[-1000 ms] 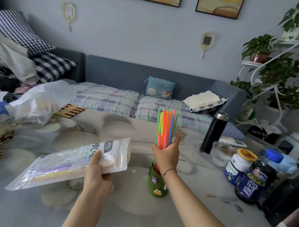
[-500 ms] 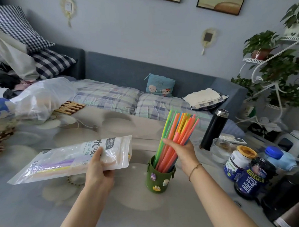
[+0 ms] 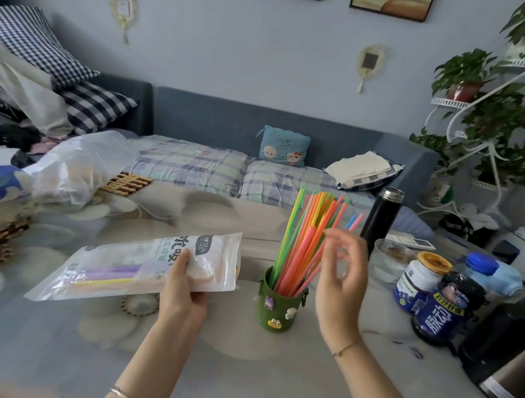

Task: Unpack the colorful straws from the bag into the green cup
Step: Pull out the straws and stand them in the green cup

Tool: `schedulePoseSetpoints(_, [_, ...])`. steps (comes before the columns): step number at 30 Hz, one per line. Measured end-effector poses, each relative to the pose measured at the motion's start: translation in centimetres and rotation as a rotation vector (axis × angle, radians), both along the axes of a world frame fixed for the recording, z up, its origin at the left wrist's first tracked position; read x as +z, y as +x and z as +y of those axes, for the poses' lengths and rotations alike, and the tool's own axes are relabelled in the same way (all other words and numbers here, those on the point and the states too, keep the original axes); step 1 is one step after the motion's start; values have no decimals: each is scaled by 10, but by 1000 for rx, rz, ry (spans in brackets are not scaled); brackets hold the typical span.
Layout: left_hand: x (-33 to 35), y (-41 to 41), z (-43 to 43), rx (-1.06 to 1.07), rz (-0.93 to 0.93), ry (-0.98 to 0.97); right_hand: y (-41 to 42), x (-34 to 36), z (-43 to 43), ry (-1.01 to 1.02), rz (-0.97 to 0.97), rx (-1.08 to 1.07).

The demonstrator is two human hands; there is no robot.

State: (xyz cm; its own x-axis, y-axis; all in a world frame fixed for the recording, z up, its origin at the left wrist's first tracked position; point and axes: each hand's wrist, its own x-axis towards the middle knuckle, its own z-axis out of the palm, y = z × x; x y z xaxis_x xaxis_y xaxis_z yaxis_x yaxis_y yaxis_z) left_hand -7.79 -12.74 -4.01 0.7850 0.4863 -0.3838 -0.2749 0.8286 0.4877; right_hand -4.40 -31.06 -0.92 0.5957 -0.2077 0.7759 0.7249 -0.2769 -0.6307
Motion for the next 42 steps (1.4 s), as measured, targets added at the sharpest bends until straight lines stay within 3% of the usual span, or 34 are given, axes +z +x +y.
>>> schedulePoseSetpoints(2, [0,-1,-3,11,-5,22,-13,-16,19,33,71,120])
schedulePoseSetpoints(4, [-1,0,-7,35,1,50,-22,-29,43,127,344,233])
schedulePoseSetpoints(8, [0,-2,-15,118,11,252,-20,-31,75,752,1030,647])
schedulePoseSetpoints(10, [3,-5,-17,120,-10,441,-18,-32,81,923,1124,821])
schedulePoseSetpoints(12, [9,-8,-20,92,-64,612,-16,-34,84,954,1132,844])
schedulePoseSetpoints(16, [15,-12,-22,110,-152,744,-19,-29,90,1137,1067,1044])
schedulePoseSetpoints(19, [13,-13,-19,145,-157,725,-15,-29,91,998,1050,967])
schedulePoseSetpoints(22, [13,-13,-12,195,-132,613,-11,-35,89,522,943,526])
schedulePoseSetpoints(25, [15,-12,-5,225,-112,498,-14,-38,84,297,760,472])
schedulePoseSetpoints(30, [16,-12,7,200,-36,196,-4,-22,59,180,538,376])
schedulePoseSetpoints(33, [14,-11,16,140,6,53,2,-7,40,333,455,285])
schedulePoseSetpoints(36, [13,-9,17,90,18,-17,4,4,36,518,551,337])
schedulePoseSetpoints(40, [10,-7,6,36,6,-7,-6,4,57,262,808,470])
schedulePoseSetpoints(42, [10,-6,2,15,2,-2,-9,6,63,191,801,465])
